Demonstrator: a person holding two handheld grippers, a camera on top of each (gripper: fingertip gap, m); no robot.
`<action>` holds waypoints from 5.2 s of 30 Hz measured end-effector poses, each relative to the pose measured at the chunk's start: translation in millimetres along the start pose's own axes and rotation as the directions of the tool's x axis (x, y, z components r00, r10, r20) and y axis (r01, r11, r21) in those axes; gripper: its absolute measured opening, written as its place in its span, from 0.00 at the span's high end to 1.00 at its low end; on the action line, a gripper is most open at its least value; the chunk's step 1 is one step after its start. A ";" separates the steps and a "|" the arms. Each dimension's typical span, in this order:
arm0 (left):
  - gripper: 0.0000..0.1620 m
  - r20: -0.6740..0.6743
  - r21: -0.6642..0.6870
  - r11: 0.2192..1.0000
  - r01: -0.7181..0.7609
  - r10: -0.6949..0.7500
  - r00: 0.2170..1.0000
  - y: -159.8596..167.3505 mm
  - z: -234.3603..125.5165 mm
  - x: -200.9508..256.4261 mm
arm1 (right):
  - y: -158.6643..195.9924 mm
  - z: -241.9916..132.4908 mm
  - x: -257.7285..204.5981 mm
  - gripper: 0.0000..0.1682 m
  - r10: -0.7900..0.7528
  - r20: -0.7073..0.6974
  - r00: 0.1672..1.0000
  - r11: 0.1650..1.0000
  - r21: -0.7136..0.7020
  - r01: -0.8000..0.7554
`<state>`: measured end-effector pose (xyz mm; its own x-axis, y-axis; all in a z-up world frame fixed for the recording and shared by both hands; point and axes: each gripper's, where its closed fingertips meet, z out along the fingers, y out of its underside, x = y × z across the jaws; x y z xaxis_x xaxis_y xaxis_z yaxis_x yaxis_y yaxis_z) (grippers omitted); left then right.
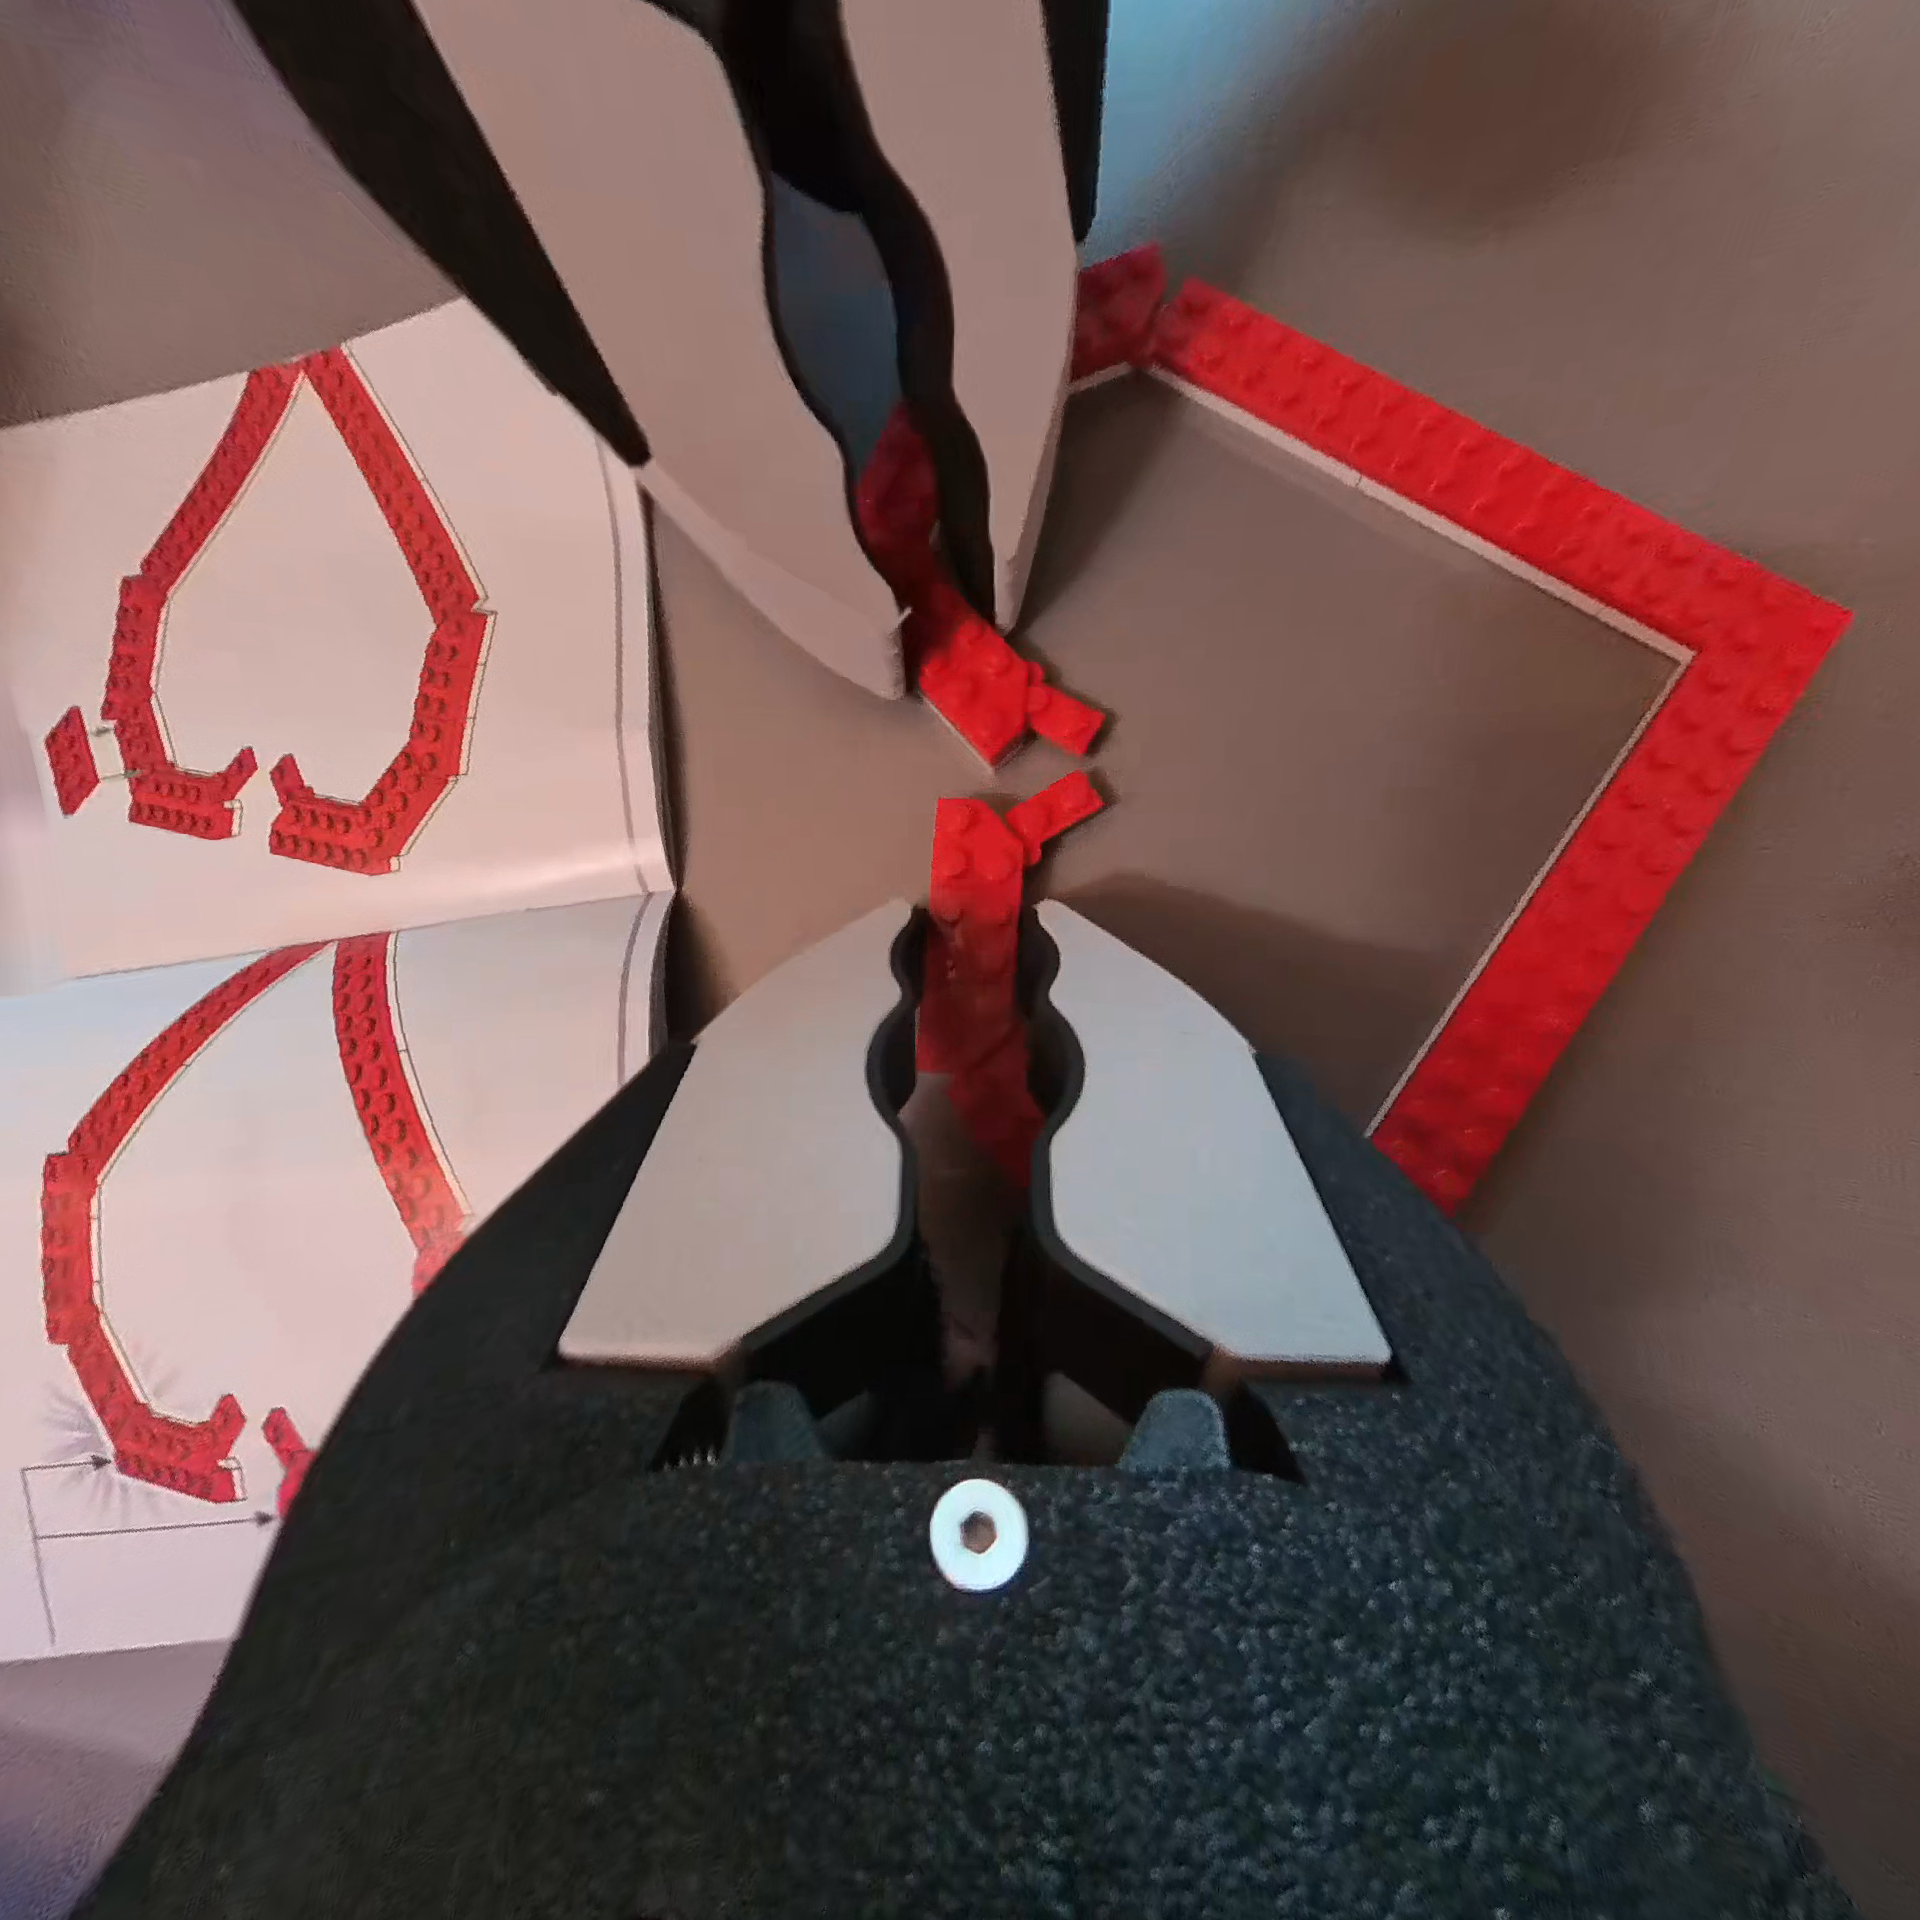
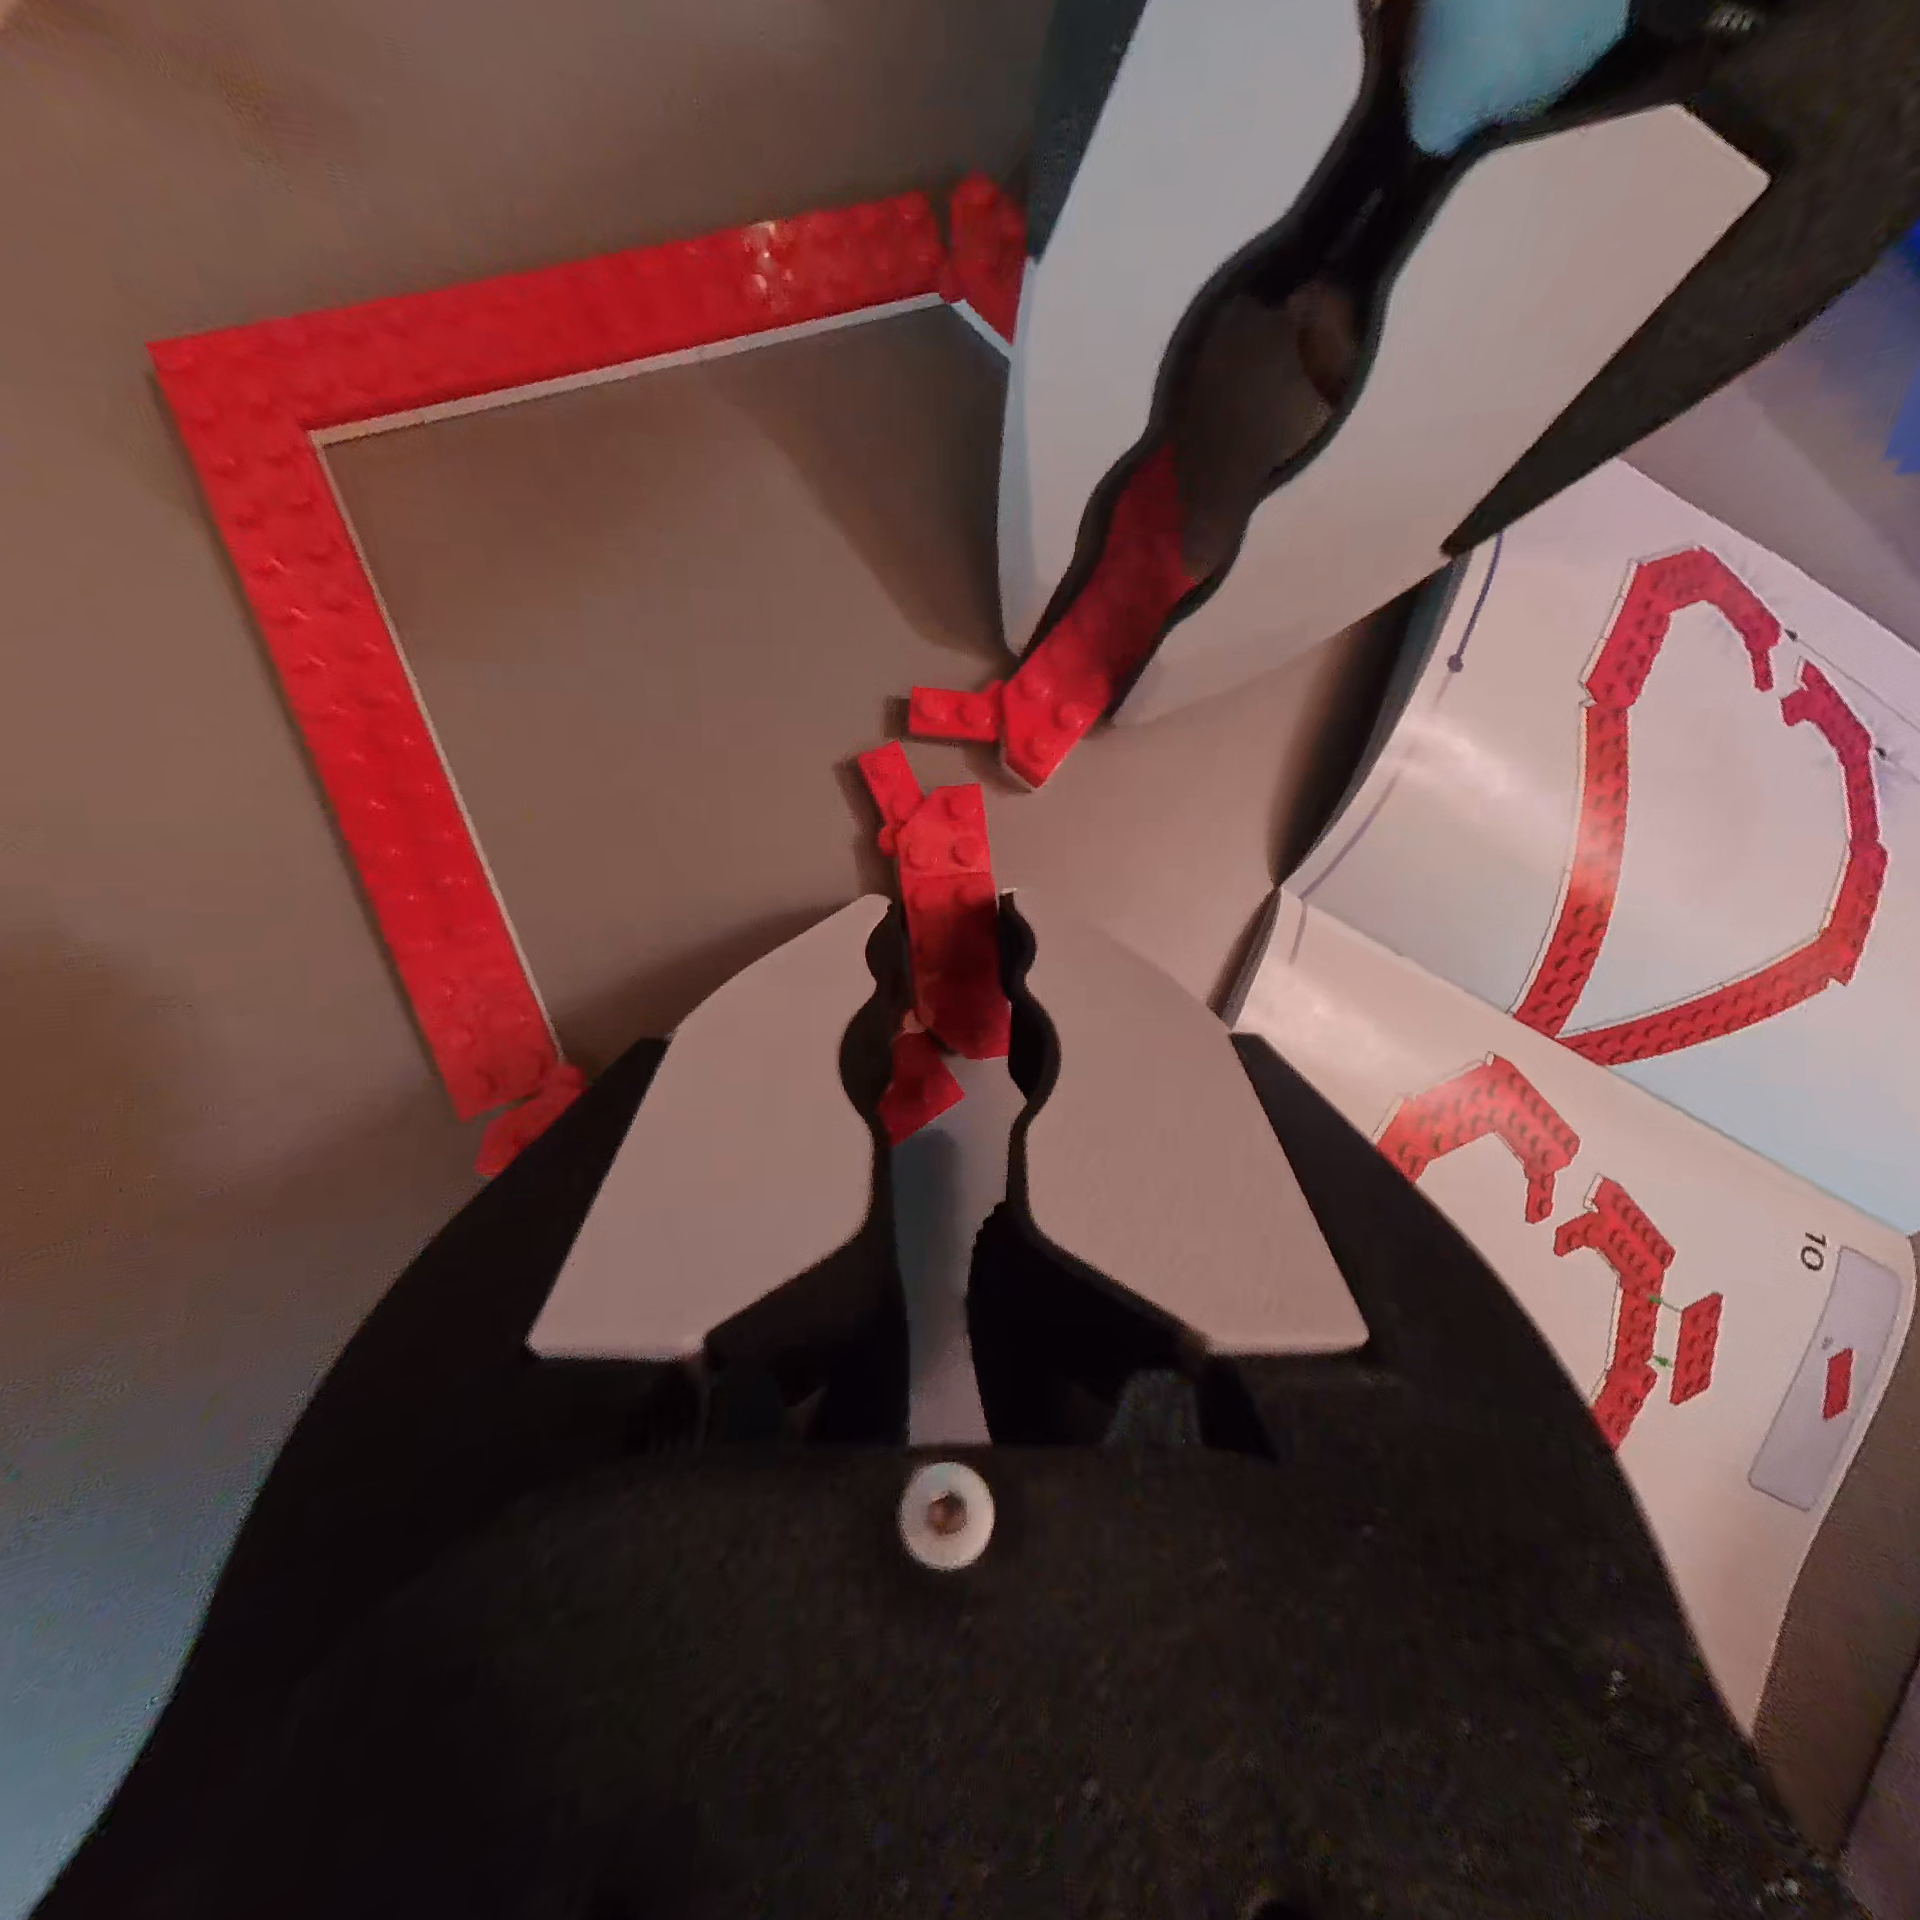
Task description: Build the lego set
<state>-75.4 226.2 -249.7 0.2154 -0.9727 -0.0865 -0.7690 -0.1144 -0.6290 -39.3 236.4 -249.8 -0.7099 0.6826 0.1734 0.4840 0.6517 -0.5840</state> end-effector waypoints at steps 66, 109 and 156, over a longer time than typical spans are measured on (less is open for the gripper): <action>0.68 0.308 0.172 0.973 0.152 -0.200 0.930 16.6 -48.0 19.1 | 31.4 -25.9 -18.5 0.83 0.700 -0.477 0.531 0.668 0.176 -0.723; 0.85 0.418 0.254 0.842 0.476 -0.539 0.731 31.0 -33.3 -2.1 | -20.5 22.5 28.0 0.90 0.765 -0.520 0.381 0.556 0.233 -0.798; 0.89 0.263 -0.028 0.964 0.263 -0.247 0.933 -28.6 15.2 -21.0 | 39.4 -26.9 -0.2 0.90 0.696 -0.528 0.487 0.615 0.088 -0.784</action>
<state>-48.8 252.9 -241.7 0.5489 -0.8259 -0.1287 -0.7020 -0.3719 -0.6074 -6.3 270.8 -251.6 0.2612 0.9605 0.0963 0.8089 -0.1633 -0.5649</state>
